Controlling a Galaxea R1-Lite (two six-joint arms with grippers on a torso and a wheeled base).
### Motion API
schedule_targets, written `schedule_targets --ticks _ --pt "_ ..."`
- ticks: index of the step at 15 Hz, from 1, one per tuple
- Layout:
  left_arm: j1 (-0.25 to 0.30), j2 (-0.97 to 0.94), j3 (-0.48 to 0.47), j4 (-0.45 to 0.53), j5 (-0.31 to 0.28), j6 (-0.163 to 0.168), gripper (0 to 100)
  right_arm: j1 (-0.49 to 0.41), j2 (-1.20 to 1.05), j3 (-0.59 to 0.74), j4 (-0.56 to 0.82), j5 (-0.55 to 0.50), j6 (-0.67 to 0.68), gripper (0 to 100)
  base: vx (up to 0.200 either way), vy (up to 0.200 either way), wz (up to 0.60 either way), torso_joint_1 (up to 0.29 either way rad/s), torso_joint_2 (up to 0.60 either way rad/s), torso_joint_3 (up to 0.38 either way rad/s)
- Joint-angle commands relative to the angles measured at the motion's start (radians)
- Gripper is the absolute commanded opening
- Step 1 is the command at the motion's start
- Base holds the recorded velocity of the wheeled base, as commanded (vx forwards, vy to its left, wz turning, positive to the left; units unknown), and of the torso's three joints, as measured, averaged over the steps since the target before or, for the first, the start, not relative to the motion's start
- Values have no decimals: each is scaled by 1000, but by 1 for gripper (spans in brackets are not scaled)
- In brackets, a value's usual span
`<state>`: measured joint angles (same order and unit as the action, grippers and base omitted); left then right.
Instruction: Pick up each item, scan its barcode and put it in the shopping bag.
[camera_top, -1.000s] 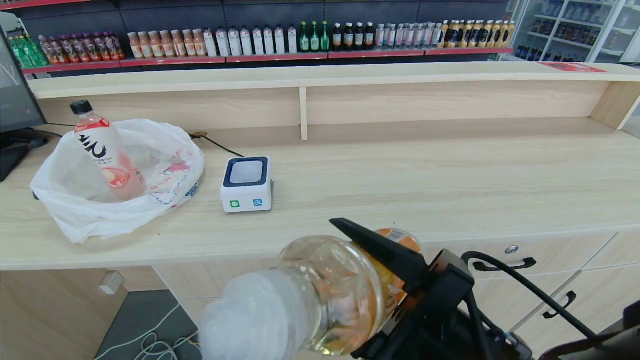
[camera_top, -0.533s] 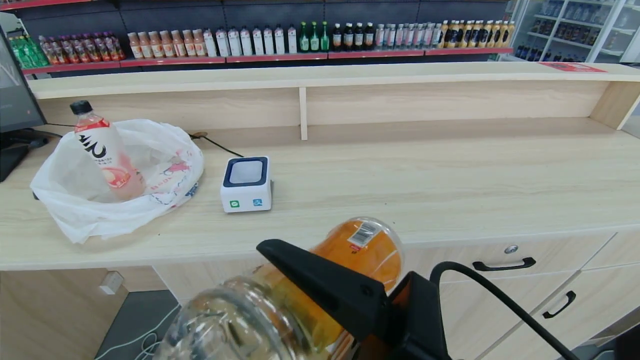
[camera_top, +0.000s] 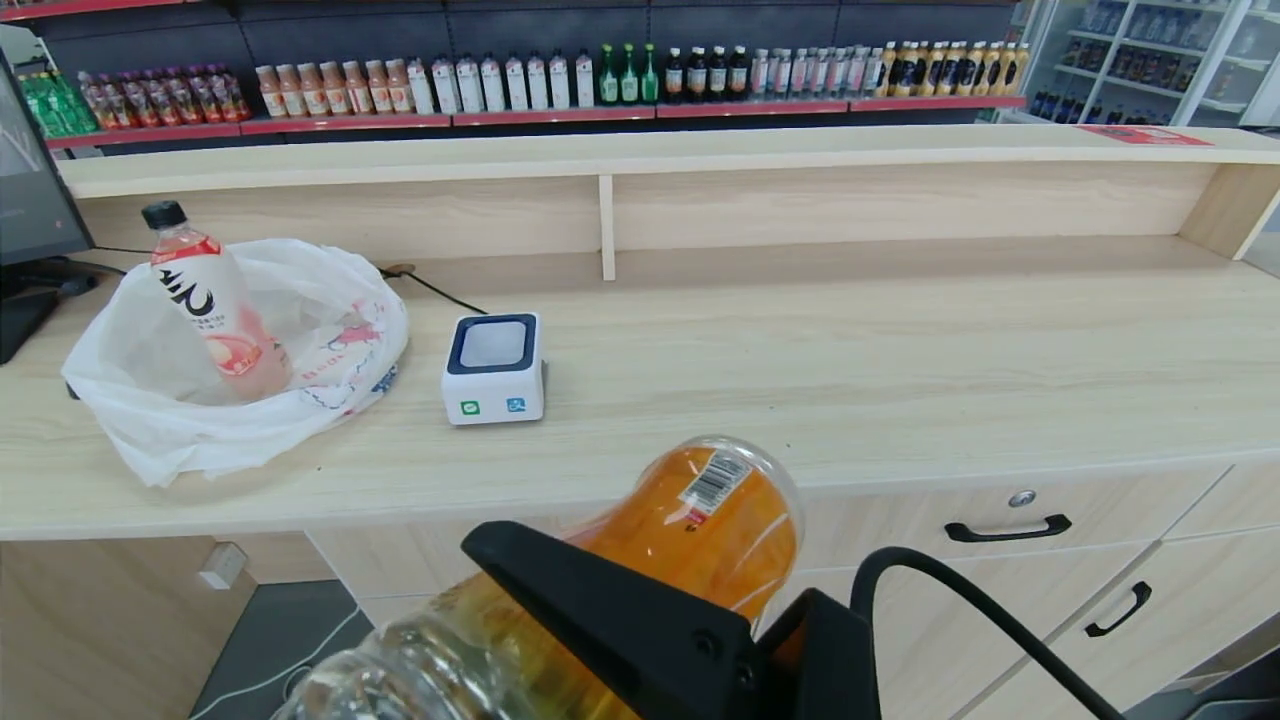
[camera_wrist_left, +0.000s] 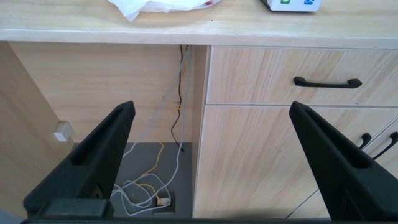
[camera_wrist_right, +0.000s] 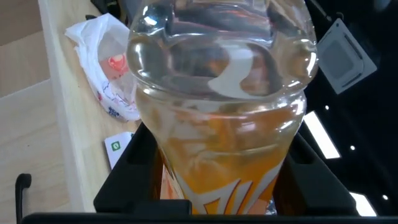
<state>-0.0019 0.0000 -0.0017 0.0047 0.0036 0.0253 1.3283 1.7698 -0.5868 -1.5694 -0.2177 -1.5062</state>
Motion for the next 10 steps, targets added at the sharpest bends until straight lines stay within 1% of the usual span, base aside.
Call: schedule_targets --ticks 1,5,10 --pt "2 0 0 0 1 -4 100 3 19 -16 -1 -3 -2 0 0 0 0 0 0 0" --pt "2 0 0 0 -1 -4 100 3 63 -74 -1 -42 -23 0 0 0 0 0 0 0" --pt "2 0 0 0 1 -4 100 2 60 -74 -1 -71 -77 0 0 0 0 0 0 0"
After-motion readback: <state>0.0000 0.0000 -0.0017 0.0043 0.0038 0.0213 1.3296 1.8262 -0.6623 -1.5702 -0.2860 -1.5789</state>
